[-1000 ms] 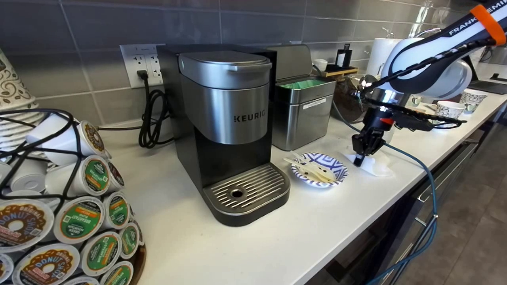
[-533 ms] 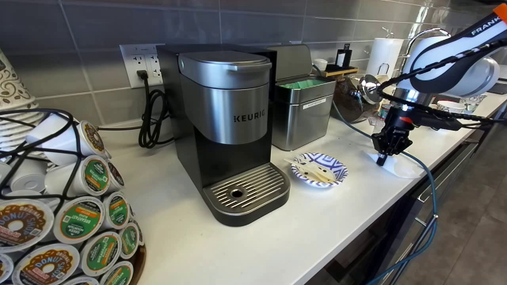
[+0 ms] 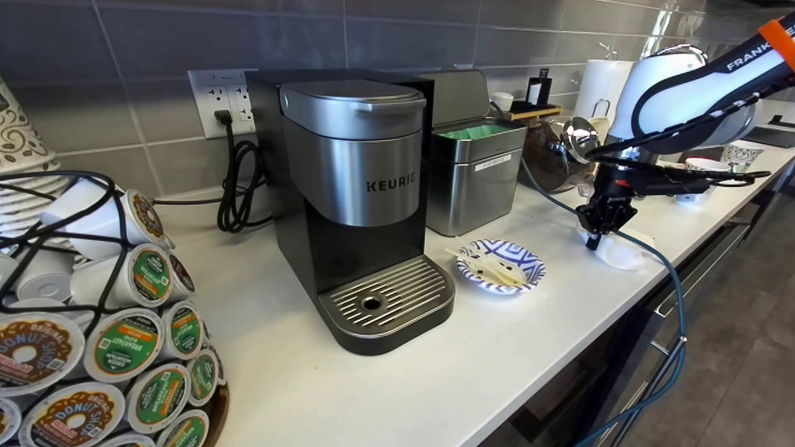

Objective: Use the tissue to wipe the counter

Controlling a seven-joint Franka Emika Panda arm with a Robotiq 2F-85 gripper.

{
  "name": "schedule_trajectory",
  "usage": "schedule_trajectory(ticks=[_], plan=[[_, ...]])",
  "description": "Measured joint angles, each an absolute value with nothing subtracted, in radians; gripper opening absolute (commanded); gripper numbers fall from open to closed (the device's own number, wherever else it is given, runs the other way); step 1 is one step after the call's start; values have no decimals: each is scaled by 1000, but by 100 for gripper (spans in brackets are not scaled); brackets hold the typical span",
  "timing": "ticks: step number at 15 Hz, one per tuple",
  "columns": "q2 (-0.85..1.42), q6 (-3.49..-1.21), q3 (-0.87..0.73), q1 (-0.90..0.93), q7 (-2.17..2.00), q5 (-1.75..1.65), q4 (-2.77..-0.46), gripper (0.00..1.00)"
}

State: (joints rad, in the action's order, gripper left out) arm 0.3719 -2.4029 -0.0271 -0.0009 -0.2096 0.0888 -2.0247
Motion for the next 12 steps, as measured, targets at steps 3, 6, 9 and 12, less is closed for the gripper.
schedule_trajectory(ticks=[3, 6, 9, 12], plan=[[429, -2388, -28, 16, -209, 38, -1935, 0], [491, -2378, -28, 29, -201, 5, -1837, 0], [548, -2364, -28, 38, -174, -13, -1738, 0], [594, -2359, -23, 42, -130, -21, -1655, 0]])
